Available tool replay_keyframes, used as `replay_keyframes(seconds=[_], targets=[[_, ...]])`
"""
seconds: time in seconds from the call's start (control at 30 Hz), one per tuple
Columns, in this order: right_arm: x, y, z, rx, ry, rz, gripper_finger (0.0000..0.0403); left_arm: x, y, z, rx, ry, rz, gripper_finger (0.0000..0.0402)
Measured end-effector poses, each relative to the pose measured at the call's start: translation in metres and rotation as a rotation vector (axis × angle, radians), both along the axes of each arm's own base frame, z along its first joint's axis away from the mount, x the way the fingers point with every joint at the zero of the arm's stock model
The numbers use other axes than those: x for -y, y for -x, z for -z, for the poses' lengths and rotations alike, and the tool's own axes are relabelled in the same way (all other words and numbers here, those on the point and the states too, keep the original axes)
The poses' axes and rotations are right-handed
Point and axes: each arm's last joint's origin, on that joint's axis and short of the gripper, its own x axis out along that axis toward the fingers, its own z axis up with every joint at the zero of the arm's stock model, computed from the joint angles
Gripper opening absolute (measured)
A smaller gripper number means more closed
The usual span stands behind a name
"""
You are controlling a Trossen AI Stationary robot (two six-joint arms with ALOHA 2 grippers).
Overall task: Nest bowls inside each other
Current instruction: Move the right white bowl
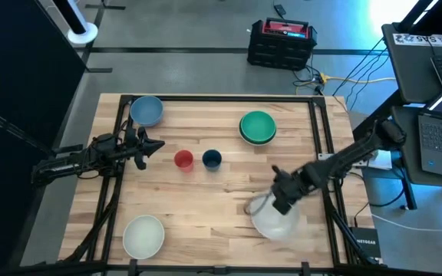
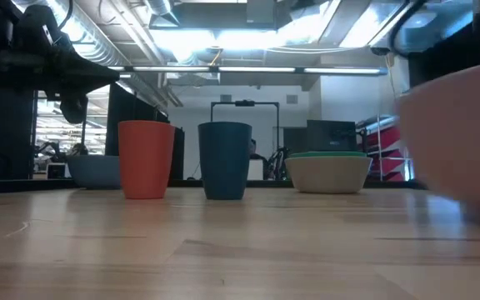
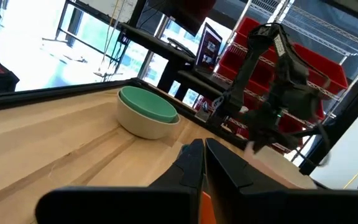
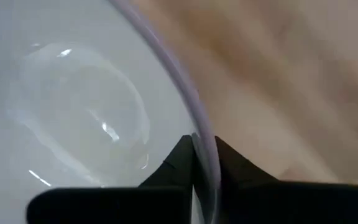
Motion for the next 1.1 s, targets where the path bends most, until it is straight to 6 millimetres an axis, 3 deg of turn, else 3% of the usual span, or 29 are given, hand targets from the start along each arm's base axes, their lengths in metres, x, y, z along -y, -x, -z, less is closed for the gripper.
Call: replay_keyframes(seconds=[0.23,0.47,0.97,1.1], targets=[[0.057,-0.020,0.001,0.057,0.009,0.096,0.0001,0.000,0.000,0.000,0.000,0.000,0.000,0.0000],[0.096,-0.027,0.006,0.071,-0.040,0.119,0.0000,0.000,0.000,0.000,0.000,0.000,0.000,0.0000],[0.136,-0.072,0.002,0.051,0.054,0.027,0.0000,0.000,0.000,0.000,-0.006,-0.020,-0.001,0.0000],[0.138,-0.078,0.001,0.053,0.061,0.019,0.0006,0.000,0.000,0.000,-0.006,-0.018,-0.001,0.0000]])
